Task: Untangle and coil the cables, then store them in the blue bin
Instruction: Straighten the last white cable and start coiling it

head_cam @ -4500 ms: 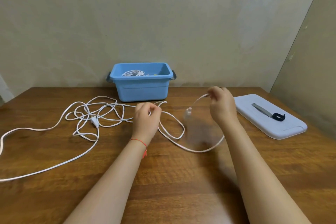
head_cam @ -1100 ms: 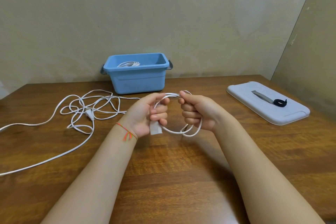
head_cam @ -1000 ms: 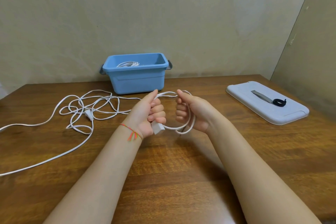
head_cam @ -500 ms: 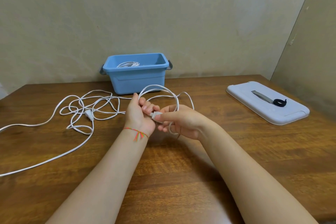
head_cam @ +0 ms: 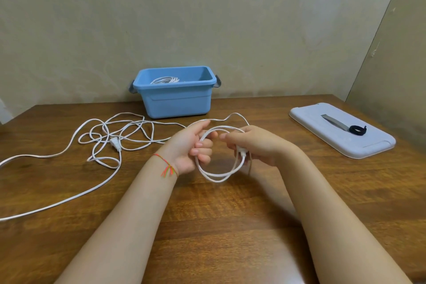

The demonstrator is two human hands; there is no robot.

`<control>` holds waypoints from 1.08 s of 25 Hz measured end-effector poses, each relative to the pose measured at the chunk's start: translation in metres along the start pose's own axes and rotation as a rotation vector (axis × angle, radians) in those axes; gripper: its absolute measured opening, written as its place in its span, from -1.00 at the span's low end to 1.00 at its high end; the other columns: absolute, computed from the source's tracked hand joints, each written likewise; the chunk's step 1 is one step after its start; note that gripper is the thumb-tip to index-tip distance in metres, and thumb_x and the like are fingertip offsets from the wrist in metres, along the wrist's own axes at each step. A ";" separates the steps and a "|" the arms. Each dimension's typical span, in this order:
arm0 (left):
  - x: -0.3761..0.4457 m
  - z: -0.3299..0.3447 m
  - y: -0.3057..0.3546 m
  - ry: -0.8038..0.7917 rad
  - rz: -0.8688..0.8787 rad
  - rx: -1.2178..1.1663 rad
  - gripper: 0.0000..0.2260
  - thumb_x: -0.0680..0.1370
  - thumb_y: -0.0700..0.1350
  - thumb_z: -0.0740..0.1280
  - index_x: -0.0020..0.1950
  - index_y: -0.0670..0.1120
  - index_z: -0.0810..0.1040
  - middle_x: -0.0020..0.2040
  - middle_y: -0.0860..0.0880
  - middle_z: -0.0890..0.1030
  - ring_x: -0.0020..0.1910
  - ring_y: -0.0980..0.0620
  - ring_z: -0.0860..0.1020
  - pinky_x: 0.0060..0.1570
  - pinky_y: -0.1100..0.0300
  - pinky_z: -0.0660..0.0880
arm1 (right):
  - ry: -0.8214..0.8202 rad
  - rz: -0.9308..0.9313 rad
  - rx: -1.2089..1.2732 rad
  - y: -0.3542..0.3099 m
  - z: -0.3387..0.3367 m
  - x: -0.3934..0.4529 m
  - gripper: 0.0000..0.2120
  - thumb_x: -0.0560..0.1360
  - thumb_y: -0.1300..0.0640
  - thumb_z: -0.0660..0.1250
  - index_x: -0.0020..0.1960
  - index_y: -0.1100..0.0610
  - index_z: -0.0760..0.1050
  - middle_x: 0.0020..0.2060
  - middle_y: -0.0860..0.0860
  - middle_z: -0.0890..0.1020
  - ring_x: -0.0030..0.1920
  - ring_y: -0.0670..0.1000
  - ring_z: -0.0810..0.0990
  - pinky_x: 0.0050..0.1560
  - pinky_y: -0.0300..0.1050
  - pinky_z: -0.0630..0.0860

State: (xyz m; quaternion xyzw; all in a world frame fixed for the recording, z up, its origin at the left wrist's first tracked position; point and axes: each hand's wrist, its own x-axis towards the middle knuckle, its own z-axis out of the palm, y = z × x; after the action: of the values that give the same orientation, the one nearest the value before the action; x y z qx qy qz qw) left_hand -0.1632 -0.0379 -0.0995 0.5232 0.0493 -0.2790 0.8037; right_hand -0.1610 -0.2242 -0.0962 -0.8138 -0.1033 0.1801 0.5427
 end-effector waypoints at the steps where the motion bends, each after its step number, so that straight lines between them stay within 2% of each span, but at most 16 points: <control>1: 0.001 0.001 -0.002 0.006 0.004 0.105 -0.64 0.64 0.12 0.22 -0.19 -0.12 0.47 -0.53 0.07 0.19 -0.64 0.18 0.15 -0.62 0.36 0.13 | -0.013 0.005 -0.041 0.002 0.002 0.001 -0.76 0.53 0.02 0.41 -0.21 0.13 0.48 -0.36 0.05 0.47 -0.37 0.00 0.49 -0.26 -0.08 0.47; 3: 0.002 0.002 -0.005 0.020 0.044 0.287 -0.66 0.64 0.11 0.23 -0.19 -0.10 0.47 -0.53 0.07 0.19 -0.64 0.19 0.14 -0.62 0.36 0.08 | -0.024 -0.017 -0.123 0.004 0.007 0.003 -0.82 0.48 0.06 0.45 -0.15 0.15 0.54 -0.33 0.11 0.56 -0.27 0.07 0.57 -0.10 0.03 0.54; 5: 0.003 0.003 -0.006 0.036 0.107 0.326 -0.68 0.66 0.05 0.21 -0.22 -0.09 0.43 -0.56 0.08 0.18 -0.66 0.19 0.12 -0.63 0.36 0.04 | -0.036 -0.071 -0.080 0.004 0.010 0.003 -0.89 0.49 0.12 0.45 -0.08 0.17 0.59 -0.30 0.14 0.62 -0.19 0.11 0.65 0.01 0.06 0.59; 7: 0.005 0.002 -0.005 0.064 0.156 0.233 -0.68 0.67 0.01 0.19 -0.25 -0.08 0.39 -0.58 0.09 0.17 -0.68 0.19 0.11 -0.65 0.37 0.04 | -0.007 -0.100 0.070 0.002 0.013 0.003 -0.84 0.49 0.15 0.47 -0.01 0.21 0.57 -0.37 0.14 0.57 -0.27 0.12 0.66 -0.15 -0.02 0.62; 9: 0.008 0.001 -0.005 0.090 0.200 0.105 -0.67 0.68 0.00 0.18 -0.26 -0.08 0.36 -0.59 0.08 0.17 -0.69 0.18 0.11 -0.66 0.36 0.05 | 0.071 -0.128 0.176 0.001 0.014 0.005 -0.76 0.47 0.11 0.50 -0.01 0.21 0.50 -0.44 0.08 0.52 -0.42 0.07 0.57 -0.27 -0.05 0.53; 12: 0.009 0.000 -0.003 0.139 0.234 -0.007 -0.68 0.67 -0.05 0.17 -0.28 -0.08 0.34 -0.57 0.06 0.16 -0.67 0.15 0.12 -0.65 0.33 0.09 | 0.108 -0.225 0.176 0.001 0.010 0.005 -0.78 0.53 0.09 0.43 0.04 0.22 0.51 -0.36 0.05 0.53 -0.36 0.01 0.50 -0.15 0.05 0.51; 15: 0.002 -0.001 0.001 0.159 0.184 0.245 -0.75 0.62 -0.06 0.15 -0.24 -0.08 0.38 -0.53 0.03 0.25 -0.62 0.10 0.19 -0.57 0.30 0.23 | -0.001 -0.276 0.023 0.000 0.004 -0.001 -0.73 0.61 0.10 0.32 0.15 0.30 0.52 -0.29 0.06 0.53 -0.33 0.01 0.49 -0.19 -0.02 0.52; 17: -0.004 -0.001 0.002 0.096 0.117 0.471 -0.70 0.64 0.05 0.16 -0.15 -0.11 0.47 -0.47 -0.03 0.40 -0.56 0.07 0.29 -0.50 0.27 0.33 | -0.101 -0.268 -0.084 -0.002 0.004 -0.003 -0.75 0.62 0.09 0.30 0.18 0.25 0.53 -0.29 0.06 0.55 -0.39 -0.01 0.45 -0.30 -0.06 0.49; 19: -0.009 0.001 0.000 0.016 0.124 0.702 -0.56 0.63 0.19 0.19 -0.09 -0.17 0.59 -0.33 -0.11 0.60 -0.51 0.05 0.36 -0.49 0.27 0.34 | -0.201 -0.279 -0.155 -0.004 0.008 -0.005 -0.79 0.61 0.11 0.32 0.15 0.25 0.52 -0.29 0.08 0.57 -0.45 -0.01 0.42 -0.35 -0.04 0.46; 21: -0.011 0.004 -0.003 -0.024 0.191 0.854 -0.58 0.61 0.18 0.25 -0.13 -0.15 0.64 -0.24 -0.13 0.68 -0.49 0.06 0.37 -0.52 0.29 0.29 | -0.241 -0.276 -0.195 -0.006 0.010 -0.007 -0.78 0.60 0.12 0.35 0.19 0.21 0.51 -0.30 0.02 0.60 -0.47 -0.03 0.44 -0.38 -0.07 0.46; 22: -0.011 0.004 -0.004 -0.027 0.223 0.870 -0.62 0.61 0.15 0.27 -0.15 -0.12 0.62 -0.25 -0.12 0.67 -0.50 0.07 0.34 -0.54 0.30 0.25 | -0.240 -0.264 -0.191 -0.008 0.009 -0.008 -0.76 0.59 0.12 0.35 0.22 0.18 0.51 -0.30 -0.01 0.62 -0.46 -0.04 0.47 -0.38 -0.11 0.45; 24: -0.008 0.002 -0.004 0.021 0.271 0.834 -0.66 0.60 0.15 0.29 -0.15 -0.12 0.57 -0.36 -0.12 0.54 -0.53 0.09 0.25 -0.56 0.32 0.16 | -0.240 -0.233 -0.149 -0.008 0.006 -0.009 -0.74 0.60 0.05 0.33 0.21 0.16 0.53 -0.28 0.07 0.63 -0.43 -0.02 0.51 -0.34 -0.16 0.45; 25: -0.006 0.000 -0.004 0.068 0.287 0.799 -0.64 0.59 0.16 0.30 -0.13 -0.14 0.58 -0.42 -0.09 0.45 -0.55 0.11 0.22 -0.56 0.32 0.13 | -0.235 -0.221 -0.136 -0.008 0.005 -0.009 -0.74 0.60 0.01 0.32 0.18 0.16 0.55 -0.28 0.13 0.61 -0.42 0.01 0.51 -0.31 -0.17 0.44; 27: 0.000 -0.003 -0.004 0.163 0.317 0.701 -0.56 0.57 0.19 0.32 -0.02 -0.22 0.62 -0.48 -0.01 0.33 -0.56 0.12 0.19 -0.57 0.33 0.11 | -0.191 -0.208 -0.123 -0.004 0.004 -0.008 -0.74 0.61 -0.03 0.30 0.09 0.16 0.58 -0.36 0.09 0.55 -0.42 0.00 0.47 -0.30 -0.20 0.42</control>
State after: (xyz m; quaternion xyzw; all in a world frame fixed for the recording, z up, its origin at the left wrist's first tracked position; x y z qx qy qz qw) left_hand -0.1649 -0.0368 -0.1039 0.7874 -0.0668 -0.1090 0.6030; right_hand -0.1694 -0.2220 -0.0921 -0.8096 -0.2491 0.1930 0.4952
